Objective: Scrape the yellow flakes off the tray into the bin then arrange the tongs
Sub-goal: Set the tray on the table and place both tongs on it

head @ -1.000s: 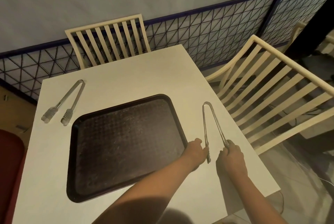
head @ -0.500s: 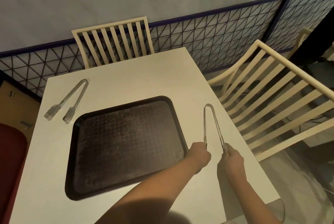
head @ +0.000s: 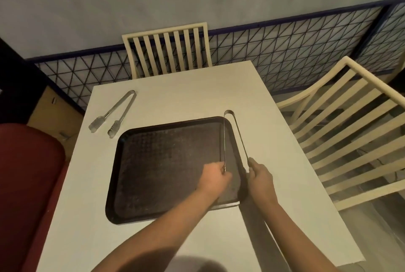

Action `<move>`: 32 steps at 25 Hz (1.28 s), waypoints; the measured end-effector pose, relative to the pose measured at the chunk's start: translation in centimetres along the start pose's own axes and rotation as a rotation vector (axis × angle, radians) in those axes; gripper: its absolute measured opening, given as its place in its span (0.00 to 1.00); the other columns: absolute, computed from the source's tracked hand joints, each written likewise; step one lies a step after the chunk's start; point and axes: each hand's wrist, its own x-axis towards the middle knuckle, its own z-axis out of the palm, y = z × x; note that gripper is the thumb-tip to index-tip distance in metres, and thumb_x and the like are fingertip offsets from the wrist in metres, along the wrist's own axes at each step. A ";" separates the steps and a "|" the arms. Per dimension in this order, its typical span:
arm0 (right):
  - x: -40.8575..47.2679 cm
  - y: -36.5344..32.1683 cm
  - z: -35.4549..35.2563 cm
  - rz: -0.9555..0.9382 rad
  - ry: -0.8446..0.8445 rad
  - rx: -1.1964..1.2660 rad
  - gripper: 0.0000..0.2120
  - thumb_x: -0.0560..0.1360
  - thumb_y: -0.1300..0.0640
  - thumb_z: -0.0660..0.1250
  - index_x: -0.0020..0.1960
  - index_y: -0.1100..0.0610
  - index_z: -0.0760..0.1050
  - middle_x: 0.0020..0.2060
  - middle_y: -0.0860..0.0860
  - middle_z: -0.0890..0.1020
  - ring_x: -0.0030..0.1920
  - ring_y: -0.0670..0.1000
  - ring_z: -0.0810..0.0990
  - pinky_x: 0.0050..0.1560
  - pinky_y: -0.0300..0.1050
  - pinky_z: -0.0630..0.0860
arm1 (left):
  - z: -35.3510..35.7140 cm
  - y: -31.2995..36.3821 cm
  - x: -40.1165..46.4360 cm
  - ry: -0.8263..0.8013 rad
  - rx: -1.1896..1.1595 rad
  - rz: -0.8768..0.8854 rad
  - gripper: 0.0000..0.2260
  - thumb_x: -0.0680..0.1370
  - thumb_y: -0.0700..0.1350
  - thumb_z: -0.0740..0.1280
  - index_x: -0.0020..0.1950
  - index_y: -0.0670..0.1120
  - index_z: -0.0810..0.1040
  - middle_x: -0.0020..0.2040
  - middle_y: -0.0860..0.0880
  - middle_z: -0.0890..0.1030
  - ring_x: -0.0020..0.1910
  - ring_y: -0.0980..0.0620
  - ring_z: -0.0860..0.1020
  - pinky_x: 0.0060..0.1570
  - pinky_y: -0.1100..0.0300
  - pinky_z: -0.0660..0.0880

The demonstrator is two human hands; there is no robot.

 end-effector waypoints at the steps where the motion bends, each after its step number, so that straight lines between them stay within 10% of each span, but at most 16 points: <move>1: -0.1 -0.5 0.8 -0.007 -0.020 -0.002 0.17 0.79 0.64 0.54 0.65 0.60 0.71 0.52 0.59 0.76 0.55 0.57 0.74 0.48 0.37 0.64 | -0.6 -0.7 -0.2 0.011 0.002 -0.014 0.11 0.71 0.38 0.61 0.30 0.45 0.65 0.32 0.44 0.70 0.33 0.48 0.66 0.34 0.58 0.64; 5: -0.7 -1.6 3.7 0.004 -0.099 0.003 0.18 0.79 0.64 0.54 0.68 0.60 0.68 0.59 0.59 0.76 0.60 0.56 0.73 0.56 0.34 0.63 | -2.1 -3.4 -0.6 0.026 0.052 -0.104 0.07 0.72 0.41 0.63 0.42 0.41 0.79 0.38 0.41 0.80 0.39 0.44 0.77 0.40 0.55 0.74; 13: -1.0 -1.4 6.9 -0.005 -0.212 -0.098 0.18 0.79 0.62 0.54 0.68 0.55 0.69 0.57 0.57 0.75 0.54 0.53 0.75 0.46 0.33 0.62 | -2.4 -7.2 -0.5 0.020 0.055 -0.206 0.10 0.73 0.41 0.64 0.52 0.42 0.80 0.46 0.41 0.83 0.46 0.43 0.81 0.46 0.55 0.77; 32: 1.3 -9.5 10.5 -0.246 -0.119 -0.207 0.16 0.76 0.56 0.60 0.63 0.57 0.72 0.61 0.55 0.73 0.61 0.55 0.70 0.59 0.45 0.67 | -10.7 -12.4 1.6 0.218 -0.149 -0.260 0.16 0.76 0.45 0.66 0.63 0.45 0.76 0.57 0.46 0.81 0.57 0.52 0.78 0.55 0.68 0.67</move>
